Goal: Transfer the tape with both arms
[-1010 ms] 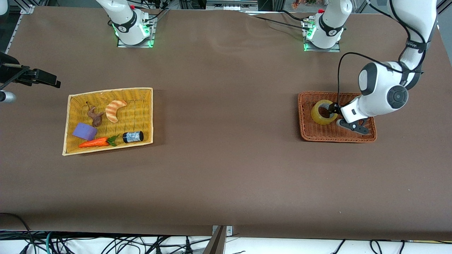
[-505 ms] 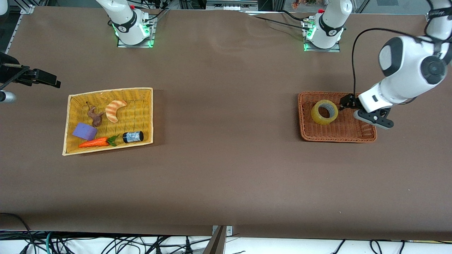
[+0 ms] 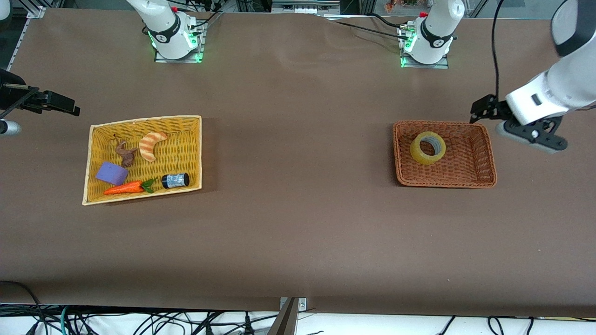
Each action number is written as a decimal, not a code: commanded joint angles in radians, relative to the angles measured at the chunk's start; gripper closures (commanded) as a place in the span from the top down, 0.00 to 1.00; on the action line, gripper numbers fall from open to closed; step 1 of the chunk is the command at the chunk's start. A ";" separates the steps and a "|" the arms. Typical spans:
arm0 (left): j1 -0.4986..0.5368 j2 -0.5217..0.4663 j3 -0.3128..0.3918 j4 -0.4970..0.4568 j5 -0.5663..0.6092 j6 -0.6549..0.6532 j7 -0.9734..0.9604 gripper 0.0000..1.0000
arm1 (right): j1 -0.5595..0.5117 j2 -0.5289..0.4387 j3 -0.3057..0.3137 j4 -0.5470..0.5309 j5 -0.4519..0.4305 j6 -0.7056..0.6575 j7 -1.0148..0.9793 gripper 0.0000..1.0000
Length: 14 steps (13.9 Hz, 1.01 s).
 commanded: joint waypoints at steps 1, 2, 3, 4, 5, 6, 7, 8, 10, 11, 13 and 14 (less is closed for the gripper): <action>-0.003 0.019 -0.050 0.096 0.056 -0.076 -0.096 1.00 | 0.004 0.009 -0.007 0.022 0.017 -0.006 -0.009 1.00; -0.003 0.022 -0.077 0.113 0.058 -0.088 -0.134 1.00 | 0.004 0.009 -0.007 0.022 0.017 -0.006 -0.009 1.00; -0.003 0.023 -0.085 0.124 0.058 -0.093 -0.156 1.00 | 0.004 0.009 -0.007 0.022 0.017 -0.006 -0.009 1.00; -0.003 0.023 -0.081 0.125 0.058 -0.093 -0.158 1.00 | 0.004 0.009 -0.007 0.022 0.017 -0.006 -0.009 1.00; -0.003 0.023 -0.071 0.125 0.058 -0.093 -0.155 1.00 | 0.004 0.009 -0.007 0.022 0.017 -0.006 -0.009 1.00; -0.001 0.023 -0.067 0.125 0.058 -0.093 -0.155 1.00 | 0.004 0.009 -0.007 0.022 0.017 -0.006 -0.009 1.00; 0.000 0.023 -0.065 0.124 0.058 -0.092 -0.156 1.00 | 0.004 0.009 -0.007 0.022 0.019 -0.006 -0.009 1.00; -0.001 0.023 -0.050 0.121 0.058 -0.092 -0.156 1.00 | 0.000 0.009 -0.007 0.022 0.017 -0.006 -0.009 1.00; -0.003 0.021 -0.036 0.114 0.052 -0.093 -0.161 1.00 | 0.004 0.009 -0.007 0.022 0.019 -0.006 -0.009 1.00; 0.005 0.026 -0.036 0.117 0.049 -0.096 -0.162 1.00 | 0.000 0.009 -0.007 0.022 0.019 -0.006 -0.008 1.00; 0.014 0.026 -0.036 0.114 0.044 -0.108 -0.162 1.00 | 0.000 0.009 -0.007 0.022 0.019 -0.011 -0.006 1.00; 0.025 0.026 -0.036 0.114 0.041 -0.113 -0.162 1.00 | 0.000 0.009 -0.007 0.022 0.019 -0.011 -0.006 1.00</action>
